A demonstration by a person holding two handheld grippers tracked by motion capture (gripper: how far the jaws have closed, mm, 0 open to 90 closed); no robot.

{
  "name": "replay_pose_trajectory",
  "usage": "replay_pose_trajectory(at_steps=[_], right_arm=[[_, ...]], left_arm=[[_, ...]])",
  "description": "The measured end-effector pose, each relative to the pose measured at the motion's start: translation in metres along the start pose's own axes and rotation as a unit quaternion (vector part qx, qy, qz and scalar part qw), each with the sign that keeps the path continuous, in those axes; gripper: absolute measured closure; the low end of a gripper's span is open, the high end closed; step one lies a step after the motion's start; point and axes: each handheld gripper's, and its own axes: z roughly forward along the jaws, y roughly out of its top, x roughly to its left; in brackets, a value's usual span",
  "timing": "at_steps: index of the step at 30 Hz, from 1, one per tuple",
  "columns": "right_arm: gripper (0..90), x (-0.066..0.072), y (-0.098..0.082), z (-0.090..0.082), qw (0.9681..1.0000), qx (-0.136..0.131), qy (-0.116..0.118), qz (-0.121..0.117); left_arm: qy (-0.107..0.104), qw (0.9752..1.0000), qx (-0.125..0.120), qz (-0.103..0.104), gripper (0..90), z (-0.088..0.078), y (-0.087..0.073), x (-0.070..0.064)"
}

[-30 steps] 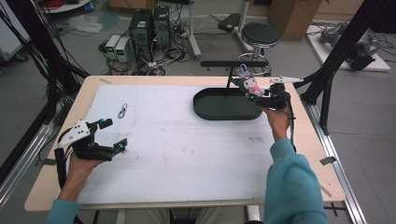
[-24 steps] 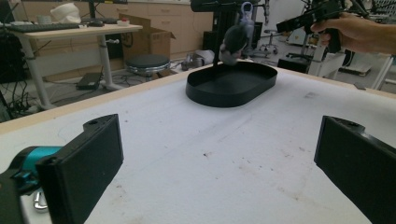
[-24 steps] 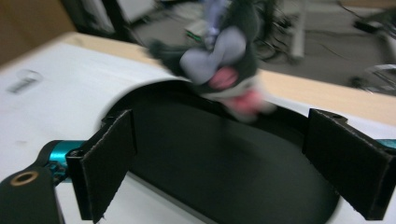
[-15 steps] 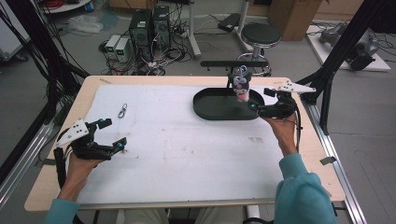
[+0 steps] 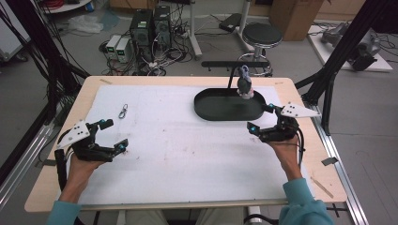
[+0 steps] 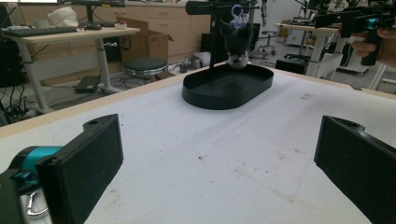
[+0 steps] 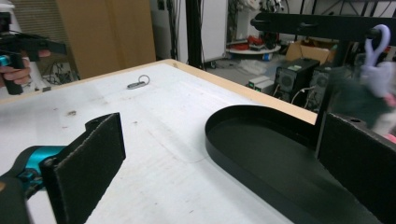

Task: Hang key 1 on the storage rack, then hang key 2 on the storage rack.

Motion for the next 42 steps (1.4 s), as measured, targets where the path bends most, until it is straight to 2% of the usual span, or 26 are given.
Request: replay_pose_trajectory(at_steps=[3, 15, 27, 33, 40, 42], right_arm=[[0.6, 0.004, -0.008, -0.002, 1.0000, -0.003, 0.000, 0.002], [0.6, 0.011, -0.036, -0.008, 0.9995, -0.016, -0.004, 0.026], [0.6, 0.011, -0.039, -0.013, 0.9995, -0.020, -0.008, 0.023], [0.6, 0.010, -0.040, -0.013, 0.9994, -0.019, -0.006, 0.029], [0.6, 0.009, -0.039, -0.014, 0.9994, -0.022, -0.006, 0.026], [0.6, 0.009, -0.039, -0.014, 0.9994, -0.022, -0.005, 0.027]], left_arm=[[-0.001, 1.0000, -0.008, 0.003, 1.7, 0.000, 0.001, -0.001], [0.000, 1.0000, -0.008, 0.004, 1.7, -0.001, 0.000, 0.000], [0.008, 0.9999, -0.006, 0.003, 1.7, -0.002, 0.000, 0.003], [0.013, 0.9999, -0.007, 0.000, 1.7, -0.003, 0.001, 0.004], [0.037, 0.9993, 0.006, -0.001, 1.7, -0.003, 0.003, 0.009], [0.048, 0.9987, 0.017, -0.003, 1.7, -0.002, 0.005, 0.012]])
